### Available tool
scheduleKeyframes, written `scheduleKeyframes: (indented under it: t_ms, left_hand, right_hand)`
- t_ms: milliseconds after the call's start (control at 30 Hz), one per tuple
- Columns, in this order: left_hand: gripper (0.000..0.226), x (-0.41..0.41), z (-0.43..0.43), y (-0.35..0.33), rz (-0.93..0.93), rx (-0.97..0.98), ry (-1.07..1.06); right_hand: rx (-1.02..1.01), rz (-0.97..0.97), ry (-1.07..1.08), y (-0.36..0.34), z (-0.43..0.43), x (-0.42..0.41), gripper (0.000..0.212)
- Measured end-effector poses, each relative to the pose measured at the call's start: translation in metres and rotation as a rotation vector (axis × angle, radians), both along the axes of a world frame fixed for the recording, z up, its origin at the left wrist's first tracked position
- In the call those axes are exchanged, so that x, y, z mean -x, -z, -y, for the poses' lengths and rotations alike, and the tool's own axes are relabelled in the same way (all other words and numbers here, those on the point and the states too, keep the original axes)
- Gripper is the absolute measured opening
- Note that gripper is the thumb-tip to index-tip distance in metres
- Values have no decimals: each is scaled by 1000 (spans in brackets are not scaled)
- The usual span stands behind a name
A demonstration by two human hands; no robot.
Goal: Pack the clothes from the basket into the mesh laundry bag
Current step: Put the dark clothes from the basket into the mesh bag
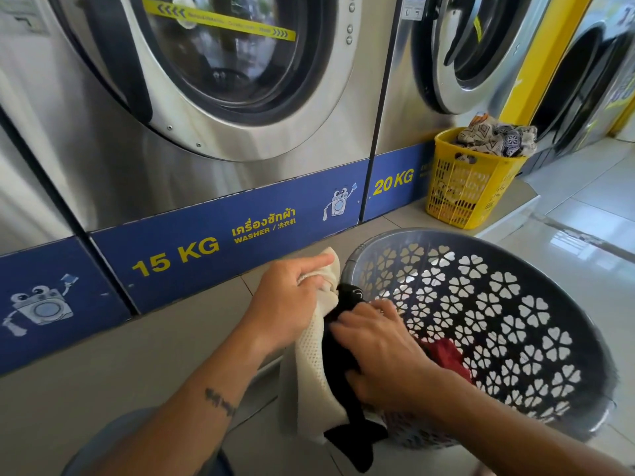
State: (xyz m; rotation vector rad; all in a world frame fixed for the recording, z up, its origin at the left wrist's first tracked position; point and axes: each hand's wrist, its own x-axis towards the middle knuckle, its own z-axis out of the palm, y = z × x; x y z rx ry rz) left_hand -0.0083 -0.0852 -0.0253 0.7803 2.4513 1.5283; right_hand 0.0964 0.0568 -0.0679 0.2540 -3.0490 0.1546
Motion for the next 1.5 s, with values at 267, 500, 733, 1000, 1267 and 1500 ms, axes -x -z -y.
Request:
scheduleKeyframes:
  t_ms: [267,500,733,1000,1267,1500]
  left_hand:
    - [40,14,19,-2,-26,92,-108]
    - [41,4,11,-2,-80,165,-80]
    - [41,3,12,-3,-88,166,-91]
    - [40,0,12,-5,-36,10,-51]
    - [42,11,16,-1,-55,117,-133]
    - [42,5,10,0,-61,146,-98]
  right_hand:
    - [370,52,32,-10,-30,5,90]
    - [710,325,281,9,-49,9,90]
    - [207,-85,123,-8,-16,2,39]
    - [-227,-26,-185,18,5,-1,49]
    - [187,95,83,-3,-35,3,105]
    - [390,63,155,10,-47,4,52]
